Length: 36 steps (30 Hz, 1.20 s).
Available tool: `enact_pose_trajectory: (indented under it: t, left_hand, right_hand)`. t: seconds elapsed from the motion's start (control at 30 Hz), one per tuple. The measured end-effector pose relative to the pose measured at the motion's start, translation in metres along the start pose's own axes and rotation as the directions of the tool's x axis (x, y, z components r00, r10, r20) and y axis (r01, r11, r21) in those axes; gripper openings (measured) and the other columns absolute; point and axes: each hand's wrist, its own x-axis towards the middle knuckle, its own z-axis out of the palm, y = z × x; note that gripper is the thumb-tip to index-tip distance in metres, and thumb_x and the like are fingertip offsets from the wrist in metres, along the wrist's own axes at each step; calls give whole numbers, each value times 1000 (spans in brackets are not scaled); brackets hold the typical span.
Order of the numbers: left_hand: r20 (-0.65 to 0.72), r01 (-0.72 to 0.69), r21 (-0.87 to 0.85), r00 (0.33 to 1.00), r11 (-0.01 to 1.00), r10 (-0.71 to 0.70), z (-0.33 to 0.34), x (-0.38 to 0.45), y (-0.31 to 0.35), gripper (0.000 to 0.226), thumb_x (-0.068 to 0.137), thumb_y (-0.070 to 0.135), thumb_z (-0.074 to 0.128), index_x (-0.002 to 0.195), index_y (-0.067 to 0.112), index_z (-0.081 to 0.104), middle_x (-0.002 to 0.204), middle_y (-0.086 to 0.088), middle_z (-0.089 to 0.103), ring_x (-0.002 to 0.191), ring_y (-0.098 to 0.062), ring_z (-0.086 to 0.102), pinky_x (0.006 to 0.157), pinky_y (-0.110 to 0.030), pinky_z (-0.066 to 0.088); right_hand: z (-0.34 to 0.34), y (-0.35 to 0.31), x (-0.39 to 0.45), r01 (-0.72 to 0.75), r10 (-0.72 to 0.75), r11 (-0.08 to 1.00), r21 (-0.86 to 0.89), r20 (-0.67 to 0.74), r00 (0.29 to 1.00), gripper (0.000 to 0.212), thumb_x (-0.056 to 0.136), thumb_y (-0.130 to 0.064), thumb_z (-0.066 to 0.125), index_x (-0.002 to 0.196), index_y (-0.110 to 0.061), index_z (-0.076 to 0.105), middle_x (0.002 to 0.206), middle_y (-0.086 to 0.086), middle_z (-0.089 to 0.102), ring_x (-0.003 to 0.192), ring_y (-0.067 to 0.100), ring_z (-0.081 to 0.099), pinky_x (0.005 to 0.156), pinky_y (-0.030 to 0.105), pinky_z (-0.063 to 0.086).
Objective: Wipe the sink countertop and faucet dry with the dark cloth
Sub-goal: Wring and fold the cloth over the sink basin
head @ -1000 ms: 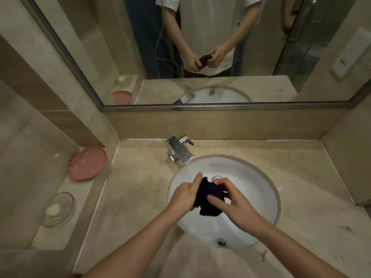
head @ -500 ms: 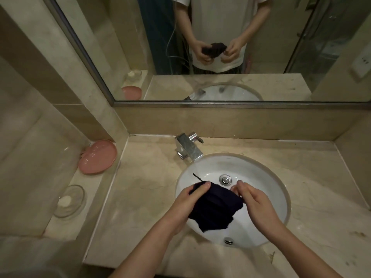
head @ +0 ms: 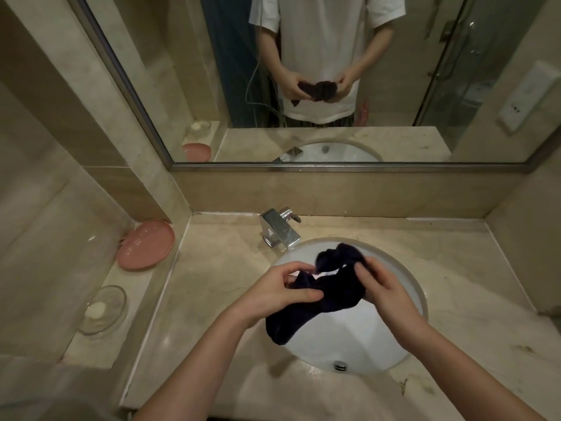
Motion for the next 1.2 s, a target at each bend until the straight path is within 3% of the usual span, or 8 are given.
enact_pose_trajectory:
  t: [0.17,0.3,0.4,0.63,0.73,0.87,1.07,1.2]
  left_hand:
    - [99,37,226,993,973,-61,-6,-4,-5,18,79,26,84,89,22,70,82,7,71,78,-10,67,75,-26,50]
    - [97,33,463,991,886,-88,12,0,-9,45,66,42,88,102,32,62,109,18,63,105,-3,61,96,-38,52]
    - [125,-63,252,992,966,32,34,2,-3,63,75,32,87,129,38,55,123,16,66,119,0,59,103,-30,49]
    - [8,-135,-29,991,990,135,47,6,15,39,84,22,81,120,15,68,112,-4,75,106,-22,71,93,-36,57]
    - [12,-133,-306,990,943,143,46,5,25,34,90,26,71,122,15,68,118,-13,72,106,-28,70,93,-36,56]
    - [-20,-137,-523,989,841,148,53,7,34,27,93,26,66,116,13,72,115,-14,72,102,-23,69,90,-33,54]
    - [-20,-156,-452,986,878,164,37,4,26,34,98,11,59,130,20,61,131,-11,66,122,-25,63,98,-31,51]
    - [63,-81,-351,992,933,110,29,0,20,40,98,9,61,137,18,55,135,-12,63,125,-28,61,104,-37,50]
  right_hand:
    - [-8,-22,-2,47,-23,983,178,-137,990,33,93,-36,60,115,-12,64,94,8,75,89,22,72,88,43,50]
    - [0,-40,-8,115,-120,983,141,32,992,35,92,-31,65,120,-10,59,101,13,73,85,26,68,74,39,53]
    - [7,-50,-11,152,-166,981,119,121,979,25,94,-14,60,118,-6,59,106,11,73,98,21,71,78,24,55]
    - [-21,-80,4,367,-350,890,-269,113,930,26,104,-28,45,124,-27,61,107,-7,70,105,14,66,89,31,51]
    - [-33,-79,11,200,-195,976,-89,55,979,30,102,-42,47,122,-25,62,110,-6,72,109,17,66,91,36,51]
    - [-33,-44,7,-265,187,938,224,316,930,80,67,-65,80,132,-21,63,131,10,66,124,23,61,105,37,43]
    - [-26,3,-15,-431,275,843,320,433,859,43,97,-33,59,137,-16,61,138,11,61,126,29,58,105,39,42]
    - [-14,4,-19,-503,345,817,282,461,818,43,104,-36,44,140,-17,56,137,9,62,124,25,60,99,35,42]
